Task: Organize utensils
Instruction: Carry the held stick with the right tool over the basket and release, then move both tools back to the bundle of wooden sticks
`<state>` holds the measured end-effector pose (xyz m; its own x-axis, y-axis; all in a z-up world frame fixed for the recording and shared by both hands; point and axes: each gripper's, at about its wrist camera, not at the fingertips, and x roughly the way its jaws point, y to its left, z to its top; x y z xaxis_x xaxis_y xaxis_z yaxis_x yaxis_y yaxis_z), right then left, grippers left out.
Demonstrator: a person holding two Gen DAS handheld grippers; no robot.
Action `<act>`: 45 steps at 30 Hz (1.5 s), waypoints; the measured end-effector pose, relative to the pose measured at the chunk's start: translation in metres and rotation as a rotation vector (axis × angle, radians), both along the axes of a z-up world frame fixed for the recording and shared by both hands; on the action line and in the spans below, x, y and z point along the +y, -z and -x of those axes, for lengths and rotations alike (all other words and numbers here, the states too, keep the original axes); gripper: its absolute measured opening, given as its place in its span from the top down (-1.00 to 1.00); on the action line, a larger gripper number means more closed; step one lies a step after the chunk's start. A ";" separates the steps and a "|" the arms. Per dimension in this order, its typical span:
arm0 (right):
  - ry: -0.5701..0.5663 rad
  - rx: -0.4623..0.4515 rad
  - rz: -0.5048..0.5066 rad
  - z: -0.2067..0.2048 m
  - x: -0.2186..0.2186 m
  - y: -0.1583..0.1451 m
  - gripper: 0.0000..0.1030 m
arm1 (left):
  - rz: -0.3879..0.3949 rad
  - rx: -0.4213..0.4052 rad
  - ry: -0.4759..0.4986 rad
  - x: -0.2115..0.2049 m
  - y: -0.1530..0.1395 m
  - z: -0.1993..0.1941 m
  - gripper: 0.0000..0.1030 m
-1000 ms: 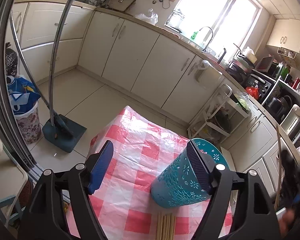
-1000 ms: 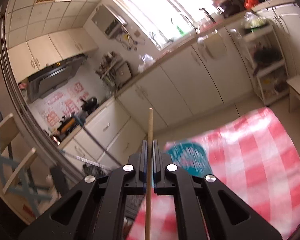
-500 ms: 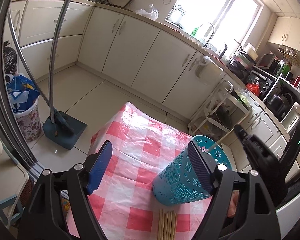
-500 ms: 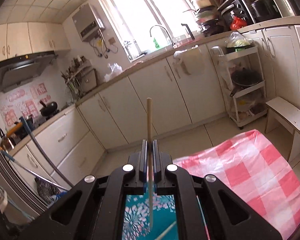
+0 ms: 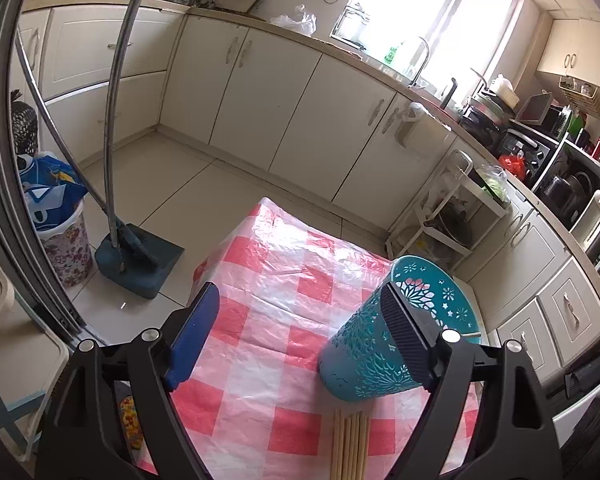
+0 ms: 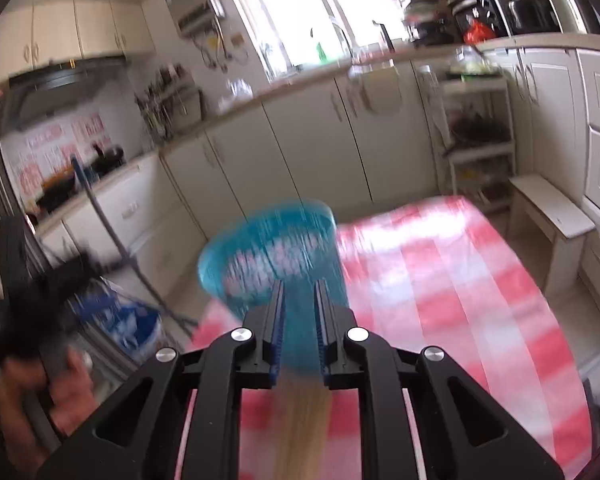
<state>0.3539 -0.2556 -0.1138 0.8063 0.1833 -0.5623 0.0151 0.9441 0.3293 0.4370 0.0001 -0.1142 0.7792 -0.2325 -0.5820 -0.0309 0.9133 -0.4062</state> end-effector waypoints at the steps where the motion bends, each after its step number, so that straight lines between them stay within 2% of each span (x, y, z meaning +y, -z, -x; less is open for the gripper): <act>1: -0.012 0.037 0.009 0.001 0.003 0.010 0.70 | -0.002 0.001 0.000 0.000 0.000 0.000 -0.53; 6: -0.062 0.186 0.064 -0.007 0.022 0.059 0.70 | -0.039 0.006 0.009 0.000 0.004 0.004 -0.56; 13: -0.089 0.294 0.121 -0.016 0.043 0.091 0.70 | -0.094 0.037 0.026 0.001 0.015 0.003 -0.57; 18: -0.083 0.297 0.172 -0.016 0.045 0.095 0.73 | -0.169 0.074 0.071 -0.009 0.028 0.002 -0.60; 23: -0.082 0.297 0.209 -0.017 0.047 0.096 0.80 | -0.266 0.192 0.218 -0.046 0.067 0.003 -0.60; 29: -0.072 0.296 0.166 -0.013 0.032 0.097 0.80 | -0.307 0.285 0.342 -0.080 0.106 0.011 -0.60; 37: -0.076 0.300 0.136 -0.012 0.022 0.097 0.80 | -0.350 0.334 0.372 -0.096 0.126 0.013 -0.60; 45: -0.086 0.300 0.132 -0.011 0.020 0.096 0.80 | -0.376 0.343 0.387 -0.109 0.133 0.014 -0.60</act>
<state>0.3651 -0.2359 -0.2099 0.5856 0.1536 -0.7959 0.0110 0.9803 0.1972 0.4232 -0.1090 -0.2476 0.4346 -0.1912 -0.8801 0.2583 0.9626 -0.0816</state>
